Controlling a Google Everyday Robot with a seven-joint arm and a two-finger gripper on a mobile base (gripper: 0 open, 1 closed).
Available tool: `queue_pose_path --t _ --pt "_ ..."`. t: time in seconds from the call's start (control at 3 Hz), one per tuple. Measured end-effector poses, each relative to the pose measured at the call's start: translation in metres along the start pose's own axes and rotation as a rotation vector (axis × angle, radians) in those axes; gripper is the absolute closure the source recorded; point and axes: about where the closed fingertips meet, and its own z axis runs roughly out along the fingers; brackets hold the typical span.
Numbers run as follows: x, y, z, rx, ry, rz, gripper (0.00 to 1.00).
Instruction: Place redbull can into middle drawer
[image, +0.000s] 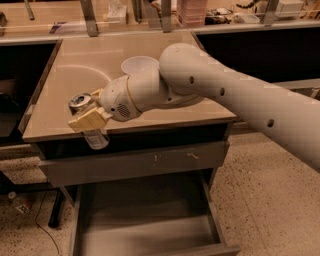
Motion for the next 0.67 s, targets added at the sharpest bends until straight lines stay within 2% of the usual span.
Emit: queue_pose_path --t 0.33,0.67 --pt "-0.002 0.002 0.0 0.001 -0.003 -0.005 1.0" --pt "0.016 0.018 0.0 0.035 -0.019 0.036 1.0"
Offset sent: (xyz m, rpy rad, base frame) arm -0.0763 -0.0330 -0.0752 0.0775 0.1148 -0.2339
